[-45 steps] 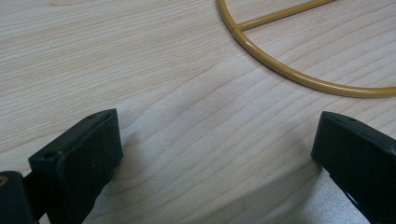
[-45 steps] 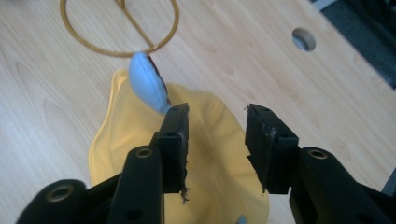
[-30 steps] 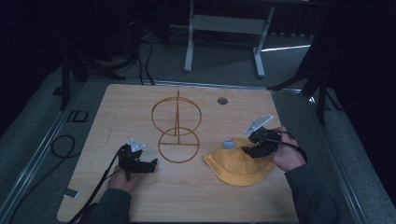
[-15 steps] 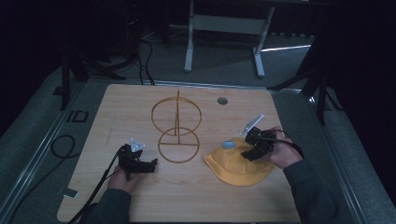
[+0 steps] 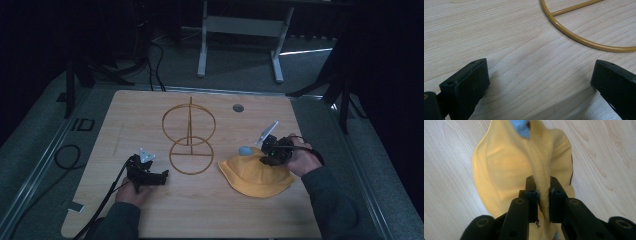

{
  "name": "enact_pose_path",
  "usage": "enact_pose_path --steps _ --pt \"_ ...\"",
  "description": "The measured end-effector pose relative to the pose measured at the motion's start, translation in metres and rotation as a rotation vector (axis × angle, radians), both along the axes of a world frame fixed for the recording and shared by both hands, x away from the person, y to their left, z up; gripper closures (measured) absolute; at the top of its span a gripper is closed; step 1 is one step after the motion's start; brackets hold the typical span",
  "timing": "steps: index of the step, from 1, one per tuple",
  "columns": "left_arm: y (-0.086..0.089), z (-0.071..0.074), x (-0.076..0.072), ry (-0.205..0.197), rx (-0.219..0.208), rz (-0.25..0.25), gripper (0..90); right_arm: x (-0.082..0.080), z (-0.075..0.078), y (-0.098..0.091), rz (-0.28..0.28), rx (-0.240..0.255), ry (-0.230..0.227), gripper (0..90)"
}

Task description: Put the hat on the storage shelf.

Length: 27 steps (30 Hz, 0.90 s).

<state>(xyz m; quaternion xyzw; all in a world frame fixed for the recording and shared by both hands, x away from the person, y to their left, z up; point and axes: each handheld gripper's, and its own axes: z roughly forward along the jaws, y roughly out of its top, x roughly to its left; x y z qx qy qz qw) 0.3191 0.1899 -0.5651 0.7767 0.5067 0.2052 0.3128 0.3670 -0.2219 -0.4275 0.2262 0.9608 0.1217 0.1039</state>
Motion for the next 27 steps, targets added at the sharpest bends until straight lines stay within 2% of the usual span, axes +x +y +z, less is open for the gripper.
enact_pose_path --steps 5,14,18,24,27 --pt "0.0 0.0 0.0 0.001 0.001 -0.001 1.9 -0.002 0.003 -0.001 0.011 -0.006 -0.014 82.2" --pt "0.0 0.0 0.0 0.0 0.0 0.0 1.9 -0.004 0.02 -0.003 0.01 0.043 -0.022 82.2" --pt "0.0 0.0 0.0 0.001 -0.001 0.001 1.8 -0.003 0.029 -0.004 0.002 0.061 -0.044 82.2" --pt "0.0 0.0 0.0 0.004 0.0 -0.001 1.8 -0.003 0.045 -0.013 -0.034 0.137 -0.101 82.8" --pt "0.0 0.0 0.0 0.004 0.0 -0.001 1.8 -0.001 0.054 -0.02 -0.056 0.17 -0.11 82.9"
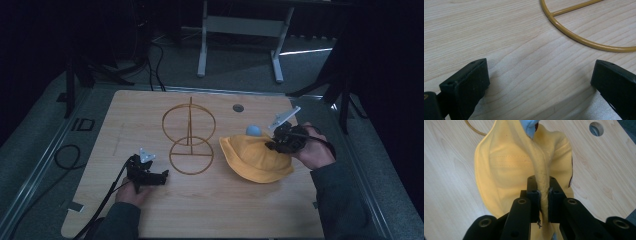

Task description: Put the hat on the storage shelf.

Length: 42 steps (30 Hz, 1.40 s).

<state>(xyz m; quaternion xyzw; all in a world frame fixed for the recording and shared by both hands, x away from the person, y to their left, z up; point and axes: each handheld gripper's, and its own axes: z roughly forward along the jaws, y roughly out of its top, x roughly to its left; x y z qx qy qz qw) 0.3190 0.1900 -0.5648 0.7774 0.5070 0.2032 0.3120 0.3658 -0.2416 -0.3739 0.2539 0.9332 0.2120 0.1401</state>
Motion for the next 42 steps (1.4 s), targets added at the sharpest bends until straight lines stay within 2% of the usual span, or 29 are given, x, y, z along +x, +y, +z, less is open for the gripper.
enact_pose_path --steps 7,12,19,27,34,42 --pt "0.0 0.0 0.0 0.0 0.0 0.0 1.9 -0.001 0.014 -0.008 -0.03 0.027 -0.045 83.1" --pt "0.0 0.0 0.0 -0.001 0.001 -0.001 1.9 0.0 0.018 -0.012 -0.04 0.04 -0.046 83.1" --pt "0.0 0.0 0.0 -0.002 0.001 0.0 1.9 0.002 0.027 -0.021 -0.053 0.088 -0.056 83.1" --pt "0.0 0.0 0.0 -0.001 0.002 -0.001 1.9 0.007 0.036 -0.031 -0.064 0.17 -0.077 83.2" --pt "0.0 0.0 0.0 -0.001 0.001 -0.001 1.8 0.008 0.042 -0.03 -0.054 0.193 -0.102 83.2" --pt "0.0 0.0 0.0 -0.003 -0.002 0.002 1.8 0.01 0.048 -0.027 -0.043 0.216 -0.109 83.2"
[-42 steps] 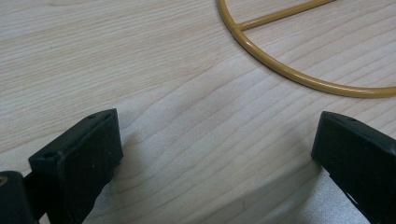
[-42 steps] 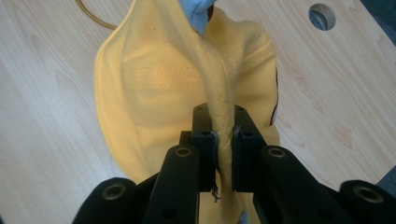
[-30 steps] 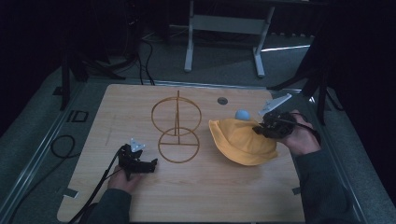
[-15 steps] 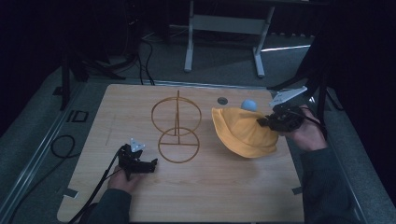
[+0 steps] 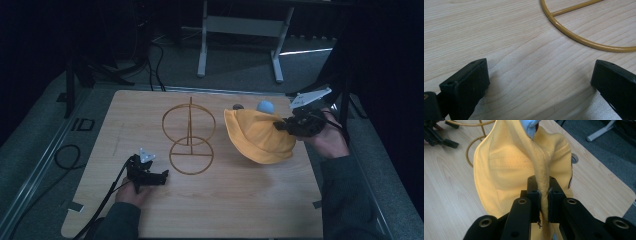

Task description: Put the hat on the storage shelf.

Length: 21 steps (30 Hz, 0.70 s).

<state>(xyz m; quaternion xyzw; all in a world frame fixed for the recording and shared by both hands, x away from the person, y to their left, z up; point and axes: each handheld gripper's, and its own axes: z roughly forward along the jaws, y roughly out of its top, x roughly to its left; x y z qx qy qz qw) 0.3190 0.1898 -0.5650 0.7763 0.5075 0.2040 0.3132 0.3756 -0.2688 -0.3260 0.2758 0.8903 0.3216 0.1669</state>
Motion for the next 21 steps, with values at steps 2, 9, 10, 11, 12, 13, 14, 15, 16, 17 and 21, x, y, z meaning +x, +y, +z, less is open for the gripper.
enact_pose_path --steps 2,9,10,11,12,13,14,15,16,17,21 --pt "0.0 0.0 0.0 0.0 0.0 0.0 1.8 0.0 0.003 0.002 0.02 0.018 -0.013 83.2" --pt "0.0 0.0 0.0 0.002 0.003 -0.002 1.9 0.001 0.008 0.007 0.038 0.049 -0.023 83.1" --pt "0.0 0.0 0.0 0.001 0.003 -0.002 1.9 0.002 0.009 0.008 0.042 0.056 -0.027 83.2" --pt "0.0 0.0 0.0 0.001 0.002 -0.001 1.9 0.002 0.01 0.01 0.046 0.059 -0.03 83.2" --pt "0.0 0.0 0.0 0.002 0.001 -0.001 1.9 0.003 0.011 0.011 0.048 0.065 -0.031 83.2" --pt "0.0 0.0 0.0 0.003 0.001 -0.002 1.8 0.003 0.012 0.012 0.053 0.069 -0.035 83.1" --pt "0.0 0.0 0.0 0.002 0.001 -0.001 1.9 0.003 0.013 0.014 0.054 0.074 -0.036 83.2" --pt "0.0 0.0 0.0 0.002 0.001 -0.002 1.8 0.004 0.014 0.015 0.057 0.079 -0.04 83.2" --pt "0.0 0.0 0.0 0.003 0.001 -0.002 1.9 0.005 0.015 0.016 0.056 0.084 -0.042 83.1" --pt "0.0 0.0 0.0 0.004 0.004 -0.004 1.9 0.005 0.016 0.018 0.058 0.089 -0.046 83.2" --pt "0.0 0.0 0.0 0.005 0.005 -0.005 1.9 0.007 0.019 0.024 0.064 0.109 -0.052 83.1"
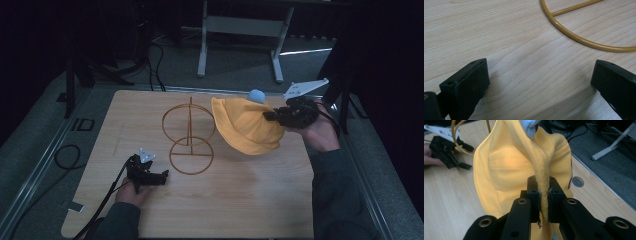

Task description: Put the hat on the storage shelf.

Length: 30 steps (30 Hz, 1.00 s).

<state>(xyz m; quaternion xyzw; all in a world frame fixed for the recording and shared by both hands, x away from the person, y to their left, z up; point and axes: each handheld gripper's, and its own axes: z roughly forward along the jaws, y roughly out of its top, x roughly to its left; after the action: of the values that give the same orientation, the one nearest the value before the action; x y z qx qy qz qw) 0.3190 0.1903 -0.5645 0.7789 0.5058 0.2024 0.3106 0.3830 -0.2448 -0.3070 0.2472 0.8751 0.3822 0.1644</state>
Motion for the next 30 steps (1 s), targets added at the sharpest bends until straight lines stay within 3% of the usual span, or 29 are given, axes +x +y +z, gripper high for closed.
enact_pose_path --steps 15,30 --pt "0.0 0.0 0.0 0.0 0.0 0.0 1.9 0.003 0.009 0.019 0.028 0.043 -0.028 83.2" --pt "0.0 0.0 0.0 -0.001 -0.002 0.001 1.9 0.006 0.02 0.047 0.077 0.026 -0.044 83.2"
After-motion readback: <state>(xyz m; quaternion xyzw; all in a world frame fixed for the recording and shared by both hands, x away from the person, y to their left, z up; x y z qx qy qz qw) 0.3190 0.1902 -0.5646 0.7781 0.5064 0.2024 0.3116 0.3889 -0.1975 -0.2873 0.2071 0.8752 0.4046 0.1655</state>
